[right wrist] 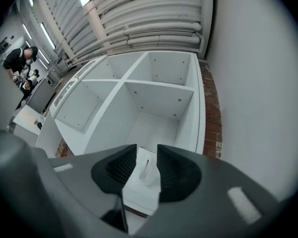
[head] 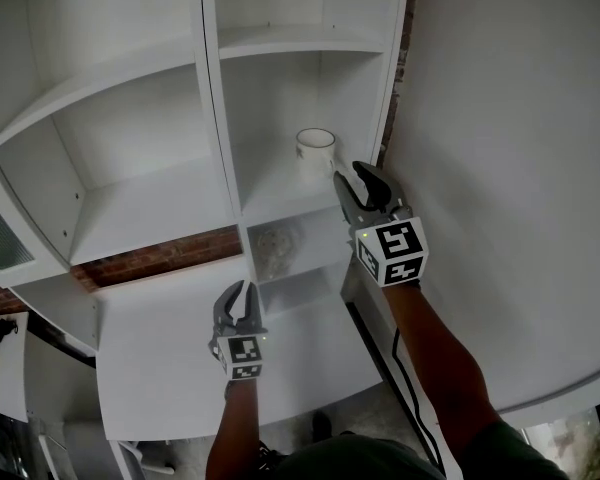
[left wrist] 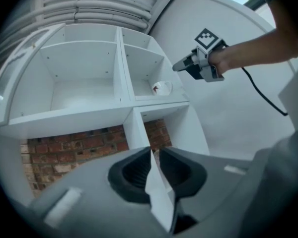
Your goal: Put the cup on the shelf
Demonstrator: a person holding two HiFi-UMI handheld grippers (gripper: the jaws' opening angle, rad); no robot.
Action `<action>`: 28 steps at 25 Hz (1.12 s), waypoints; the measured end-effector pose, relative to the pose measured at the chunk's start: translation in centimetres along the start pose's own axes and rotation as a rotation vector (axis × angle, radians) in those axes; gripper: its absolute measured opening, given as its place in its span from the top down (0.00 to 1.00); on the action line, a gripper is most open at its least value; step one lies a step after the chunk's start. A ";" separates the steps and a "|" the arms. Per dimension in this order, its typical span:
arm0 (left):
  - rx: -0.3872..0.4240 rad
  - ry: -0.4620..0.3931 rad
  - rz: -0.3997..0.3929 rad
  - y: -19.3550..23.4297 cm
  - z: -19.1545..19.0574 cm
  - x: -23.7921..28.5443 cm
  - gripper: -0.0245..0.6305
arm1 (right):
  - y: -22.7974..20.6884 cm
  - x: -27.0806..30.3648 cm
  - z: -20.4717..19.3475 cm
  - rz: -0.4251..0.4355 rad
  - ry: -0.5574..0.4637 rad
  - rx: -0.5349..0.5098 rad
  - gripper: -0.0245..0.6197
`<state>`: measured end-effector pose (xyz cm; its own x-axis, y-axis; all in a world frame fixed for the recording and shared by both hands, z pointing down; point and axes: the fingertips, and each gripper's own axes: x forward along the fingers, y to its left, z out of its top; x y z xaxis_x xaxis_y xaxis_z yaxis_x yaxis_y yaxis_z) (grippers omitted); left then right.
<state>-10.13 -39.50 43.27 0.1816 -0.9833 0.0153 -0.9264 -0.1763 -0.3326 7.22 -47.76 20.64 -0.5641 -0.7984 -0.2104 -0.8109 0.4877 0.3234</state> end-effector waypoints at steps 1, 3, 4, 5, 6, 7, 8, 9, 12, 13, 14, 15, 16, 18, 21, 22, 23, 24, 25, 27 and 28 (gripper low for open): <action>0.007 -0.007 0.001 0.4 0.4 -0.7 0.89 | 0.1 -0.9 0.2 -0.009 -0.008 0.009 0.79; 0.018 -0.021 0.005 1.2 1.1 -2.2 0.91 | 0.3 -2.6 0.8 -0.016 -0.026 0.028 0.88; 0.021 -0.030 0.007 1.6 1.5 -2.8 0.93 | 0.5 -3.3 1.1 -0.013 -0.035 0.036 0.92; 0.022 -0.040 0.008 2.0 2.0 -3.5 0.94 | 0.9 -4.1 1.4 -0.007 -0.042 0.042 0.95; 0.024 -0.051 0.006 2.4 2.3 -4.2 0.95 | 1.3 -4.8 1.7 0.002 -0.047 0.048 0.95; 0.027 -0.063 0.002 2.9 2.7 -5.0 0.96 | 1.9 -5.6 1.9 0.012 -0.049 0.054 0.95; 0.032 -0.075 -0.003 3.3 3.0 -5.9 0.96 | 2.5 -6.4 2.1 0.024 -0.050 0.057 0.95; 0.036 -0.086 -0.007 3.9 3.3 -6.8 0.96 | 3.3 -7.2 2.3 0.038 -0.049 0.059 0.95; 0.019 -0.104 -0.005 5.8 3.7 -10.3 0.96 | 6.3 -9.4 2.5 0.091 -0.036 0.063 0.95; -0.002 -0.106 -0.003 6.5 3.7 -11.4 0.96 | 7.3 -10.0 2.4 0.113 -0.030 0.063 0.95; -0.024 -0.105 -0.004 7.1 3.6 -12.5 0.96 | 8.4 -10.5 2.2 0.136 -0.024 0.063 0.95; -0.036 -0.105 -0.010 7.7 3.6 -13.6 0.96 | 9.5 -11.1 1.9 0.159 -0.015 0.062 0.95; -0.042 -0.104 -0.016 8.2 3.6 -14.5 0.96 | 10.6 -11.6 1.6 0.180 -0.004 0.062 0.95; -0.046 -0.102 -0.027 9.1 3.6 -16.5 0.96 | 12.7 -12.6 1.0 0.219 0.021 0.069 0.95; -0.053 -0.098 -0.027 10.2 3.7 -19.4 0.96 | 16.0 -14.1 0.0 0.287 0.062 0.075 0.95; -0.060 -0.099 -0.026 10.5 3.9 -20.3 0.96 | 17.2 -14.7 -0.4 0.315 0.080 0.075 0.95; -0.070 -0.102 -0.028 10.7 4.1 -21.2 0.96 | 18.5 -15.3 -0.8 0.345 0.101 0.077 0.95; -0.080 -0.102 -0.036 10.9 4.3 -22.2 0.96 | 19.7 -15.9 -1.2 0.373 0.122 0.082 0.96; -0.085 -0.099 -0.049 10.9 4.4 -23.1 0.96 | 21.0 -16.6 -1.4 0.399 0.140 0.090 0.96; -0.082 -0.086 -0.075 10.9 4.6 -24.8 0.96 | 23.2 -17.9 -1.7 0.441 0.165 0.110 0.96; -0.078 -0.081 -0.083 10.9 4.6 -25.6 0.96 | 24.2 -18.5 -1.8 0.458 0.173 0.118 0.96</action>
<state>-23.34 -16.00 34.93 0.2818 -0.9588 -0.0372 -0.9294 -0.2631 -0.2587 -1.71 -21.83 34.01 -0.8405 -0.5347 0.0875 -0.5036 0.8305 0.2378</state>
